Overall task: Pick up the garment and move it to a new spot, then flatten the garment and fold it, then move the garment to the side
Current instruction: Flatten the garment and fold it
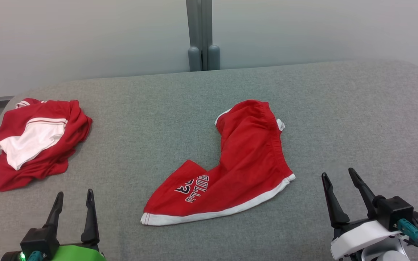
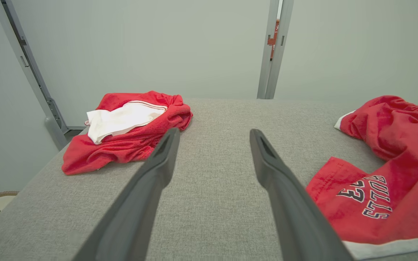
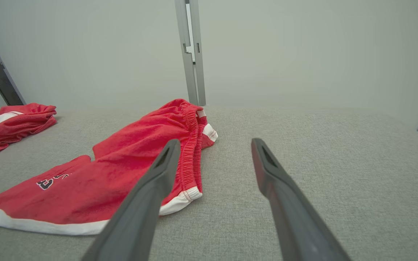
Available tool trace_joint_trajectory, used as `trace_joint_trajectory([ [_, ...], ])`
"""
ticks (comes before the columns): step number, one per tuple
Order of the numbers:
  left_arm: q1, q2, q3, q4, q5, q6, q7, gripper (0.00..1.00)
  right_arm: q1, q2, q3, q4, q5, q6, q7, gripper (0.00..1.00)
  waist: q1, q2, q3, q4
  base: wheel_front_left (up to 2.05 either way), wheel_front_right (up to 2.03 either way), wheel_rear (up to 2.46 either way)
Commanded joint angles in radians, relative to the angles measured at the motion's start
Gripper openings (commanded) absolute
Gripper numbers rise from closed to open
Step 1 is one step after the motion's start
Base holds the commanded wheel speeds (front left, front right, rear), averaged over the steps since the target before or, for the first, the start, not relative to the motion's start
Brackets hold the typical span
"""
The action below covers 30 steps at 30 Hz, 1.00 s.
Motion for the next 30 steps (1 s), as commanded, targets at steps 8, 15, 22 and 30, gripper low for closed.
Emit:
trace_joint_trajectory([
  [8, -0.011, 0.021, -0.08, 0.075, -0.023, -0.003, 0.0, 1.0, -0.061, -0.041, 0.063, 0.091, 0.011, 0.0, 0.002, 1.0, 0.0, 0.0, 0.023, 0.0, 0.0, 0.0, 0.0],
  [15, -0.073, 0.05, -0.213, 0.197, -0.046, -0.003, 0.0, 1.0, -0.162, -0.099, 0.172, 0.227, 0.027, 0.0, 0.005, 1.0, 0.0, 0.0, 0.071, 0.008, 0.0, 0.0, 0.0],
  [22, -0.167, 0.067, -0.341, 0.31, -0.089, -0.003, 0.0, 1.0, -0.282, -0.144, 0.296, 0.347, 0.064, 0.0, 0.0, 1.0, 0.0, 0.0, 0.133, 0.019, 0.0, 0.0, 0.0],
  [30, -0.242, 0.08, -0.433, 0.389, -0.125, -0.003, 0.0, 1.0, -0.402, -0.198, 0.455, 0.443, 0.121, 0.0, -0.001, 1.0, 0.0, 0.0, 0.184, 0.034, 0.0, 0.0, 0.0],
])
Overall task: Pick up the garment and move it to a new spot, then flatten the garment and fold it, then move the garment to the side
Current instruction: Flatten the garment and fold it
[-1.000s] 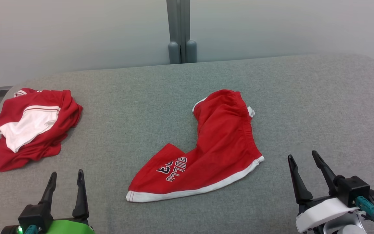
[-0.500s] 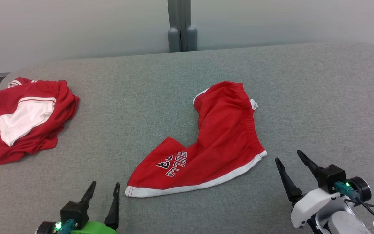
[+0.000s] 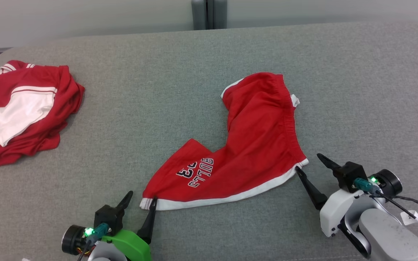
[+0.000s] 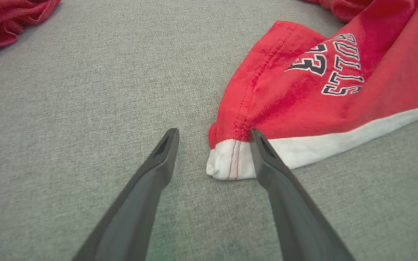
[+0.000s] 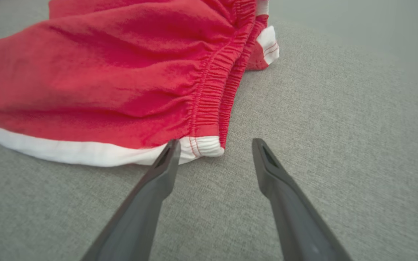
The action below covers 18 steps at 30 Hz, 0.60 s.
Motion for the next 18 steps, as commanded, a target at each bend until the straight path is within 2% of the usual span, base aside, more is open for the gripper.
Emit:
trace_joint_trajectory([
  [1, -0.02, 0.009, -0.013, 0.009, -0.011, -0.003, 0.0, 1.0, -0.022, -0.012, 0.025, 0.012, 0.016, 0.0, -0.003, 1.0, 0.0, 0.0, 0.017, 0.012, 0.0, 0.0, 0.0],
  [9, -0.06, 0.001, -0.114, 0.052, -0.05, -0.003, 0.001, 1.0, -0.099, -0.047, 0.143, 0.04, 0.08, 0.0, -0.005, 1.0, 0.0, 0.0, 0.04, 0.034, 0.0, 0.0, 0.0],
  [10, -0.063, -0.001, -0.124, 0.057, -0.056, -0.003, 0.001, 0.82, -0.103, -0.05, 0.149, 0.039, 0.086, 0.0, -0.005, 1.0, 0.0, 0.0, 0.042, 0.035, 0.0, 0.0, 0.0],
  [11, -0.071, -0.004, -0.14, 0.065, -0.068, -0.003, 0.001, 0.03, -0.106, -0.051, 0.164, 0.041, 0.103, 0.0, -0.005, 0.14, 0.0, 0.0, 0.046, 0.039, 0.0, 0.0, 0.0],
  [12, -0.077, -0.005, -0.146, 0.067, -0.074, -0.003, 0.001, 0.0, -0.111, -0.055, 0.169, 0.04, 0.111, 0.0, -0.005, 0.0, 0.0, 0.0, 0.049, 0.04, 0.0, 0.0, 0.0],
  [18, -0.095, -0.004, -0.131, 0.052, -0.112, -0.001, 0.001, 0.0, -0.103, -0.068, 0.168, -0.01, 0.136, 0.0, -0.005, 0.0, 0.0, 0.0, 0.053, 0.04, 0.0, 0.0, 0.0],
])
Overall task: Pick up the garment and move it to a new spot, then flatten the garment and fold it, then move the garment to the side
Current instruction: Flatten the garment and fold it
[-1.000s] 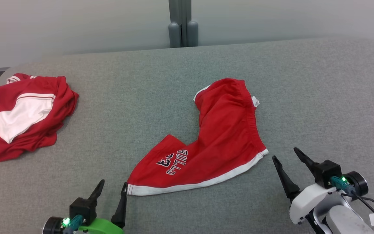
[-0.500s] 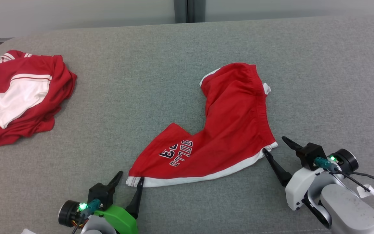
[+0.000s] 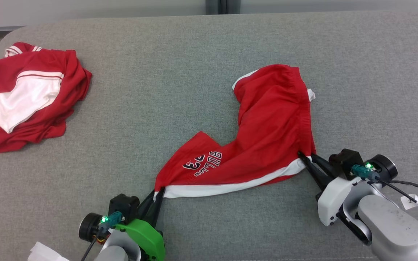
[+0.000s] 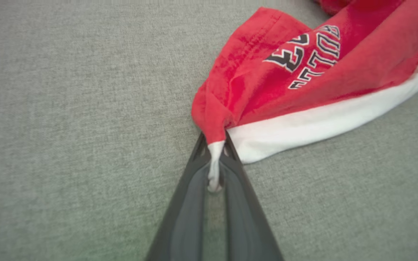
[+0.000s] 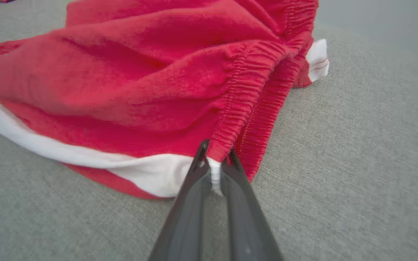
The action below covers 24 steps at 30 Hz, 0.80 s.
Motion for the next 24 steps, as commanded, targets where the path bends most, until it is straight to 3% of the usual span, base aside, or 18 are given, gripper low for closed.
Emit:
trace_joint_trajectory([
  [1, -0.007, 0.003, 0.012, -0.011, -0.007, 0.001, 0.002, 0.0, 0.013, -0.007, -0.014, -0.024, 0.001, 0.0, -0.003, 0.0, 0.0, 0.0, -0.005, -0.004, 0.0, 0.0, 0.0],
  [7, -0.016, 0.019, 0.07, -0.104, -0.034, 0.001, 0.001, 0.0, 0.051, -0.002, -0.101, -0.146, -0.005, 0.0, -0.003, 0.0, 0.0, 0.0, -0.027, -0.025, 0.0, 0.0, 0.0],
  [13, -0.169, 0.07, 0.061, -0.156, -0.063, 0.001, 0.001, 0.0, -0.042, 0.01, -0.17, -0.19, 0.054, 0.0, -0.003, 0.0, 0.0, 0.0, -0.014, -0.04, 0.0, 0.0, 0.0],
  [20, -0.571, 0.138, -0.029, -0.122, -0.183, 0.001, 0.088, 0.0, -0.381, 0.031, -0.147, -0.118, 0.161, 0.0, 0.061, 0.0, 0.0, 0.0, 0.094, -0.062, 0.0, 0.0, 0.0],
  [24, -0.824, 0.145, -0.009, -0.058, -0.303, 0.001, 0.164, 0.0, -0.629, 0.063, -0.161, -0.034, 0.247, 0.0, 0.118, 0.0, 0.0, 0.0, 0.165, -0.072, 0.0, 0.0, 0.0],
])
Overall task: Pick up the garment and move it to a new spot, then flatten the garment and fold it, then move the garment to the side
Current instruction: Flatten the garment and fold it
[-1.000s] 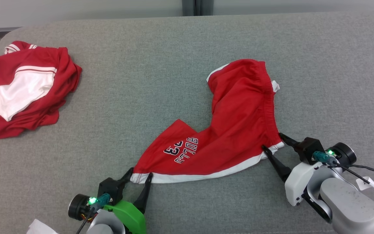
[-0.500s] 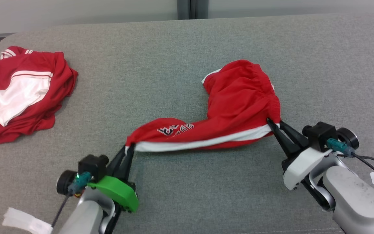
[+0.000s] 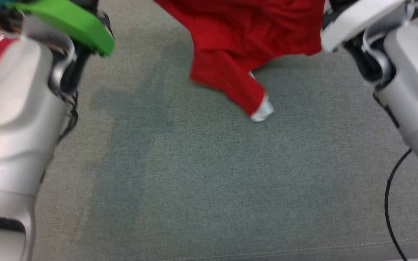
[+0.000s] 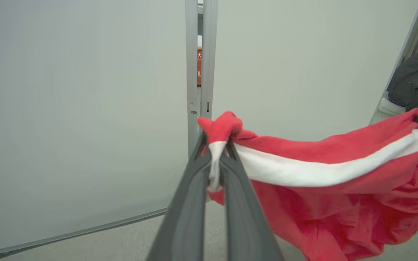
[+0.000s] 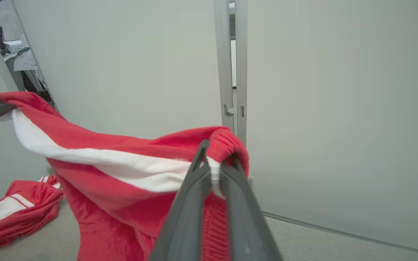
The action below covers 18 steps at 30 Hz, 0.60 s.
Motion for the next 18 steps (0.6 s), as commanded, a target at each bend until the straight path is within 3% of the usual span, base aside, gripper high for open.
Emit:
trace_joint_trajectory([
  [1, -0.083, 0.017, 0.001, 0.022, -0.008, 0.001, 0.011, 0.0, -0.078, 0.009, -0.009, 0.024, 0.022, 0.0, 0.007, 0.0, 0.0, 0.0, 0.082, -0.019, 0.0, 0.0, 0.0],
  [5, -0.304, 0.009, -0.002, 0.096, -0.046, 0.001, 0.03, 0.0, -0.298, 0.04, -0.033, 0.123, 0.063, 0.0, 0.017, 0.0, 0.0, 0.0, 0.124, -0.023, 0.0, 0.0, 0.0],
  [11, -0.527, -0.003, -0.027, 0.171, -0.057, 0.001, -0.012, 0.0, -0.505, 0.04, 0.038, 0.216, 0.044, 0.0, -0.005, 0.0, 0.0, 0.0, 0.149, -0.019, 0.0, 0.0, 0.0],
  [18, -0.542, 0.004, -0.108, 0.226, -0.095, 0.001, -0.07, 0.0, -0.539, 0.02, 0.161, 0.262, 0.104, 0.0, -0.035, 0.0, 0.0, 0.0, 0.184, -0.018, 0.0, 0.0, 0.0],
])
